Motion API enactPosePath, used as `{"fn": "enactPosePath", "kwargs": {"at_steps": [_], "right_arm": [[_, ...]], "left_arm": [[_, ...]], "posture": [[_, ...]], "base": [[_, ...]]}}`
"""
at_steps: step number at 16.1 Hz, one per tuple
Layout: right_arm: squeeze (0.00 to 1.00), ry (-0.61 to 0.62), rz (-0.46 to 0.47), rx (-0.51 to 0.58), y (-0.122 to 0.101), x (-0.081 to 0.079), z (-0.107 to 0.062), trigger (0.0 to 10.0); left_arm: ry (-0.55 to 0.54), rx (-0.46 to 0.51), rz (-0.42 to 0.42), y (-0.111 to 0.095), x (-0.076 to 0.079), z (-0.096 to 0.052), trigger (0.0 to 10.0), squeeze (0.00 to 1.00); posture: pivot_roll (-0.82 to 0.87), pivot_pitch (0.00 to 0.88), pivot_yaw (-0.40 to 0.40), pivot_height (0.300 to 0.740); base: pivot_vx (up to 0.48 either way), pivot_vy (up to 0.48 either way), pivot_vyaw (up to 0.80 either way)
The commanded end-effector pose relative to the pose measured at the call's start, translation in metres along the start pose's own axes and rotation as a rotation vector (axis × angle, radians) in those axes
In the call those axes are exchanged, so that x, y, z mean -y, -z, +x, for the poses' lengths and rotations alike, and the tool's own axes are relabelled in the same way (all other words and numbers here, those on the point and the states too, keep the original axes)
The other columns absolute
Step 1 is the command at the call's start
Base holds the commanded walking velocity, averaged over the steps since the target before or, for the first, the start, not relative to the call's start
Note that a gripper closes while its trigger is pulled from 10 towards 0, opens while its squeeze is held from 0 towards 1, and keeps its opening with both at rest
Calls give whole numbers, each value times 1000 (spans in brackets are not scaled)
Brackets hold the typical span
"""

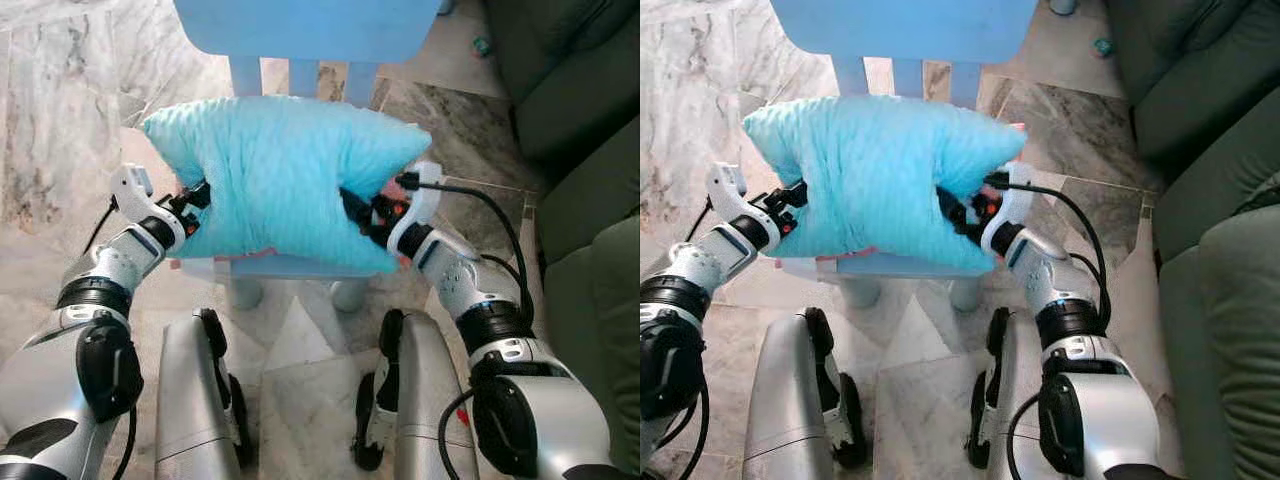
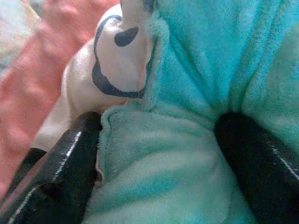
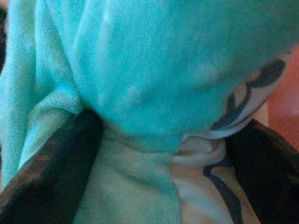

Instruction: Move the pillow to the sofa

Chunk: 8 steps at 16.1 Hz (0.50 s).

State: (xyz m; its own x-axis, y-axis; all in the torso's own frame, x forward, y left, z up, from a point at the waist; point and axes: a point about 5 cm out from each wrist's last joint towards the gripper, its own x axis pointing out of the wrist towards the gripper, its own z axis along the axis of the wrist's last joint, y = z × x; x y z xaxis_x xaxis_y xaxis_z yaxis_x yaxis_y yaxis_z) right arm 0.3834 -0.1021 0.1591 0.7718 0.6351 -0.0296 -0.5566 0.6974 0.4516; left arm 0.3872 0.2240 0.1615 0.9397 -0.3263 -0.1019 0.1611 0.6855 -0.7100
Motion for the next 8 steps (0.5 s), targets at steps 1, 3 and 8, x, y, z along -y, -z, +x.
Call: {"fn": "enactPosePath", "kwargs": {"at_steps": [1, 3, 8], "right_arm": [[0, -40, 22, -74, 18, -5, 0, 2745], [0, -46, 46, -77, 17, -5, -1, 0], [0, -64, 41, -103, 20, -9, -1, 0]], "left_arm": [[22, -87, -56, 22, -6, -2, 0, 0], [17, -101, -40, 22, -10, -5, 0, 0], [24, -122, -29, 26, -13, -8, 0, 0]], "posture": [[-19, 435, -62, 510], [-19, 437, -63, 510], [-16, 436, -68, 510]], "base": [[0, 0, 0], [0, 0, 0], [0, 0, 0]]}}
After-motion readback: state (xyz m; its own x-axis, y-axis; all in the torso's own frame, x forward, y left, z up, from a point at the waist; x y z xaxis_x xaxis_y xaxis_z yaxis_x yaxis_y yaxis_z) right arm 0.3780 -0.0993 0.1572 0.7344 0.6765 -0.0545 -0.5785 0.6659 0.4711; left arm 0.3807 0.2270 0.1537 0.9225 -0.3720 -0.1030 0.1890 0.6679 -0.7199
